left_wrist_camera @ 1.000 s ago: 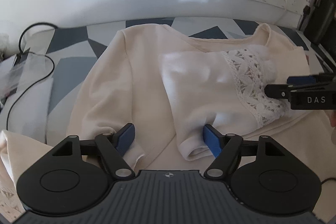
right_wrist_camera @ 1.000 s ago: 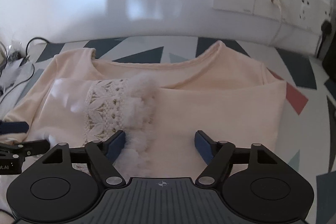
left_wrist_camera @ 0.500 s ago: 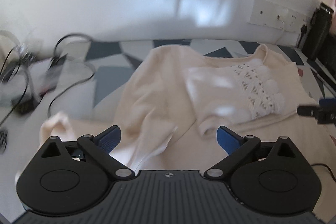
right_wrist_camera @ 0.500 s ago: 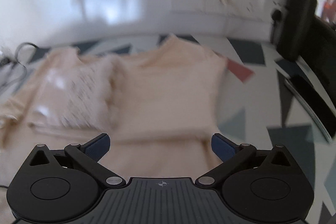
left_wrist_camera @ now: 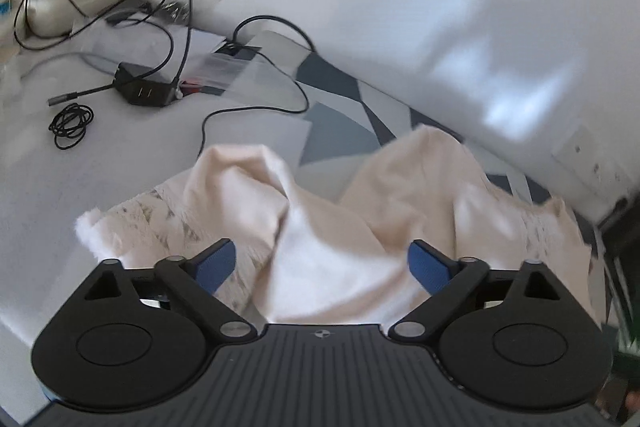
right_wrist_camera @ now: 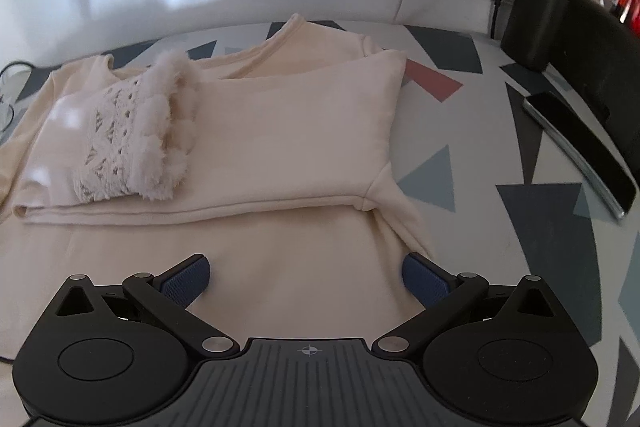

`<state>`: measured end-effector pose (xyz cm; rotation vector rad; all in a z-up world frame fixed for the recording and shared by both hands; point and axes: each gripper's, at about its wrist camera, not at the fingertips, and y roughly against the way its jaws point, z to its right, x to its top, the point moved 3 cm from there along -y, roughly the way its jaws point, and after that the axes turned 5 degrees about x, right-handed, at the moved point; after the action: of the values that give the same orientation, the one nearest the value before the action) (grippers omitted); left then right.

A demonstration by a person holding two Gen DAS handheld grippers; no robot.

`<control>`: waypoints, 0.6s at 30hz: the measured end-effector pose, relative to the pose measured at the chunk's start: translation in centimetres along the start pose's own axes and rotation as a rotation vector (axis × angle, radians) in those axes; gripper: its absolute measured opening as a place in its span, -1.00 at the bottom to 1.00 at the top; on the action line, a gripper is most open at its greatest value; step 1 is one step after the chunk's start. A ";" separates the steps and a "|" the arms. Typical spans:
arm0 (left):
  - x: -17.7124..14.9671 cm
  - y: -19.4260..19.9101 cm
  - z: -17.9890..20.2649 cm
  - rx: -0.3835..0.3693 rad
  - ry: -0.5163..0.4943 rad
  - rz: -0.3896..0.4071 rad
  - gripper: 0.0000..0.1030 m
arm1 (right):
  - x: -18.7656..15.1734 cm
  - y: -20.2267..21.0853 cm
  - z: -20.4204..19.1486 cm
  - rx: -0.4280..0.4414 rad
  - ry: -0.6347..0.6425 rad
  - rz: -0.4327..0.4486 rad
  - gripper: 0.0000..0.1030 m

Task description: Fold clothes

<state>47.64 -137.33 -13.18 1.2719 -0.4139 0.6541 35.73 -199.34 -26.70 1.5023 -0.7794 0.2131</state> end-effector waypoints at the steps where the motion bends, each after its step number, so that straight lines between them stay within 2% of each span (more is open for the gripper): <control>1: 0.3 -0.8 0.1 0.011 -0.016 -0.023 0.48 | 0.1 0.0 0.1 0.003 -0.009 -0.002 0.99; 3: 0.9 -2.5 0.3 0.034 -0.049 -0.077 0.40 | 0.2 0.0 0.3 0.009 -0.021 -0.003 0.99; 5: 0.8 -3.5 0.4 0.048 -0.047 -0.086 0.35 | 0.3 0.0 0.5 0.013 -0.028 -0.001 0.99; 6: 0.8 -3.7 0.5 0.057 -0.044 -0.083 0.02 | 0.3 0.0 0.5 0.013 -0.031 -0.001 0.99; 7: 0.8 -3.6 0.5 0.068 -0.040 -0.075 -0.75 | 0.3 0.1 0.6 0.013 -0.033 -0.001 0.99; 8: 0.8 -3.5 0.5 0.080 -0.037 -0.066 -0.88 | 0.3 0.1 0.7 0.015 -0.036 0.000 0.99; 11: 1.5 -1.9 0.9 0.049 -0.017 0.001 -0.89 | 0.5 0.3 1.0 0.024 -0.052 0.007 0.99; 18: 3.5 1.3 8.1 -0.147 -0.139 0.076 -0.89 | 0.8 0.6 1.7 0.040 -0.093 0.021 0.99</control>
<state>49.92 -144.21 -7.92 1.1699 -0.6169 0.5897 35.44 -201.16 -25.94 1.5510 -0.8700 0.1762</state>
